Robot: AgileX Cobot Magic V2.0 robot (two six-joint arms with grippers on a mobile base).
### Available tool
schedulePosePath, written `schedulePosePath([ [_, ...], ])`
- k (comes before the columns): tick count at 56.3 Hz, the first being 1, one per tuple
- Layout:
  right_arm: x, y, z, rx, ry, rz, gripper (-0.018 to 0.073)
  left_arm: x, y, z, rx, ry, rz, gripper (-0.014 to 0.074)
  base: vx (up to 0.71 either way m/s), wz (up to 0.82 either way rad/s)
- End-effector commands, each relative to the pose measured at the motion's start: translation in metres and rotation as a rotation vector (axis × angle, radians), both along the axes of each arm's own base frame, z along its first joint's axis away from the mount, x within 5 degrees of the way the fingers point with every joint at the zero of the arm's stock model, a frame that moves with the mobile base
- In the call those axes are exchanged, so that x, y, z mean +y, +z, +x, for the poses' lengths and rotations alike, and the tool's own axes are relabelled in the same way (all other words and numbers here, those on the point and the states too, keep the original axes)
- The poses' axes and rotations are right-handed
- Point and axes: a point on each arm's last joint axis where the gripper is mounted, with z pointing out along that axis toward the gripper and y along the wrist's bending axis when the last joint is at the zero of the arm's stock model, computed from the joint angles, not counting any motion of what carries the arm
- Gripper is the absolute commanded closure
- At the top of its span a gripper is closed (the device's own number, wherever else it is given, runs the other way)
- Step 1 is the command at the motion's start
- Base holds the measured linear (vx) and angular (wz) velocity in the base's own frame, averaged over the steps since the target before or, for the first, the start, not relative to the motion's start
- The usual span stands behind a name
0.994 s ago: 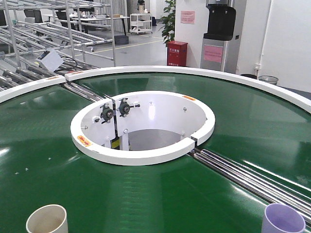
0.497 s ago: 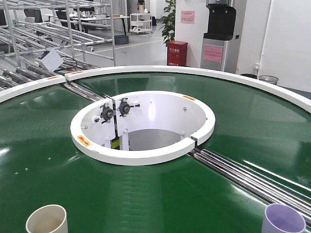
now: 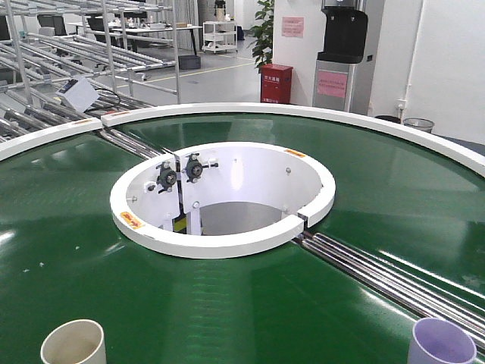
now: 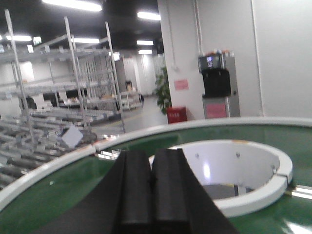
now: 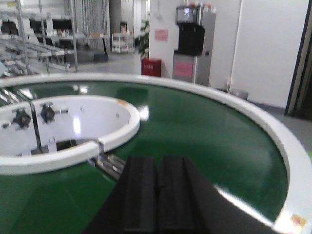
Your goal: Grab cup from conveyor and place in blue bin
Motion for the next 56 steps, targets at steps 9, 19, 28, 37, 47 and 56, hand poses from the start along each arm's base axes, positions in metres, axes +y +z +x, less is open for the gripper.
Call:
schedulePosePath([
  [9, -0.001, -0.003, 0.037, 0.108, -0.002, -0.012, 0.0508, -0.003, -0.016, 0.055, 0.189, 0.007, 0.030, 0.0503, 0.00, 0.00],
  [19, -0.002, -0.011, 0.051, 0.166, -0.001, -0.012, 0.0363, -0.005, -0.055, 0.092, 0.397, 0.005, 0.042, 0.0312, 0.00, 0.00],
  [28, -0.002, -0.015, 0.058, 0.194, -0.001, -0.011, 0.0170, -0.006, -0.078, 0.113, 0.530, 0.003, 0.042, 0.0156, 0.00, 0.00],
  [37, -0.002, -0.015, 0.058, 0.194, -0.001, -0.011, 0.0074, -0.008, -0.084, 0.129, 0.660, -0.002, 0.014, 0.0148, 0.00, 0.00],
  [47, -0.002, -0.015, 0.058, 0.194, -0.001, -0.011, 0.0068, -0.012, -0.068, 0.163, 0.865, -0.030, 0.036, 0.0154, 0.00, 0.00],
  [56, -0.002, -0.015, 0.058, 0.192, -0.001, -0.011, 0.0068, -0.016, -0.064, 0.203, 1.010, -0.047, 0.045, 0.0154, 0.00, 0.00],
])
